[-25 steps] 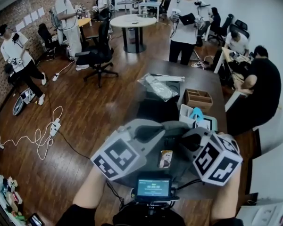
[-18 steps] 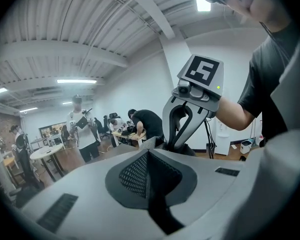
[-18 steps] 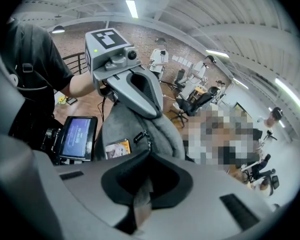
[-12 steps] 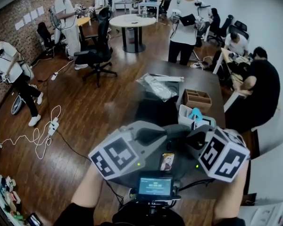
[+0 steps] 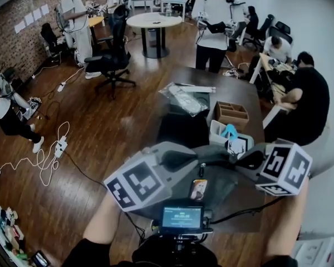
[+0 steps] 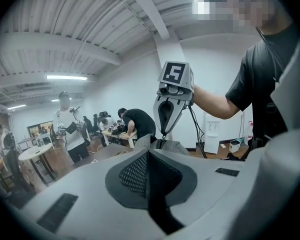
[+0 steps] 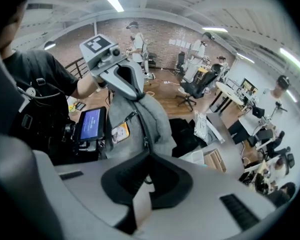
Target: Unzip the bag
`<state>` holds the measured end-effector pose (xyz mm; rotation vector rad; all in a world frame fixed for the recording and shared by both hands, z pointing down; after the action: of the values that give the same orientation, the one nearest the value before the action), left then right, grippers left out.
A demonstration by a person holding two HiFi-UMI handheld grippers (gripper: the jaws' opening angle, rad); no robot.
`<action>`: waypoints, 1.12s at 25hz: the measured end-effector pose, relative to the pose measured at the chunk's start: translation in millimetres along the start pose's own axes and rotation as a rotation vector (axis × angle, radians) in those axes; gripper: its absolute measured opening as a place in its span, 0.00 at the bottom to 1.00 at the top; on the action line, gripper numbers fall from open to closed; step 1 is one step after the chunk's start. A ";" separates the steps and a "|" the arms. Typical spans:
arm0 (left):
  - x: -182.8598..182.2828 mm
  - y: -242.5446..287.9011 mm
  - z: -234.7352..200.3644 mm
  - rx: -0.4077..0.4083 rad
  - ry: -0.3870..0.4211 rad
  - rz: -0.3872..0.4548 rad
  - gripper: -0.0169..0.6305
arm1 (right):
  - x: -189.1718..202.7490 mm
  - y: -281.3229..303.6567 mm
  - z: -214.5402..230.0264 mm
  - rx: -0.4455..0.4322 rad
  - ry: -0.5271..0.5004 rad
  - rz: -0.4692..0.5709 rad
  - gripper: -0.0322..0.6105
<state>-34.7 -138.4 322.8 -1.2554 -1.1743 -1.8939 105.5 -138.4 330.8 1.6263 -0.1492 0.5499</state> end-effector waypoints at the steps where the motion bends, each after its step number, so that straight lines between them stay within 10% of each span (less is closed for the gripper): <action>1: -0.1 0.2 0.4 0.002 0.004 -0.002 0.03 | 7.6 -1.6 2.4 -0.003 0.025 0.006 0.07; 6: 0.9 -1.9 -0.8 0.015 -0.002 0.002 0.03 | 50.8 21.4 11.3 -0.095 0.167 0.084 0.07; 10: 4.2 -6.3 -5.3 -0.002 -0.006 -0.005 0.04 | 144.0 63.2 22.9 -0.103 0.374 -0.085 0.05; 12: 2.6 -9.8 -1.8 0.013 -0.019 0.007 0.04 | 159.1 71.0 12.1 -0.175 0.425 0.080 0.05; 16: 0.9 -5.3 3.4 -0.003 0.010 -0.005 0.04 | 98.6 34.0 -9.6 -0.148 0.231 0.504 0.06; 20: 1.0 -3.9 1.3 -0.006 -0.002 0.002 0.04 | 74.9 27.7 -7.1 0.029 0.016 0.416 0.23; 28: 0.8 -5.5 7.3 0.012 0.003 -0.002 0.04 | 70.8 33.8 1.1 0.086 -0.130 0.385 0.33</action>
<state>-36.5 -129.4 322.8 -1.2454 -1.1835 -1.8870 153.8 -128.7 391.8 1.7280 -0.5497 0.7504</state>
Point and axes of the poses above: the fingertips, and each gripper's own axes: y forward along the fingers, z to its right, x out of its underside, the point moved 4 cm from there along -y, backward along the fingers, and after that the axes turned 4 degrees about -x, right-handed, at the moved point
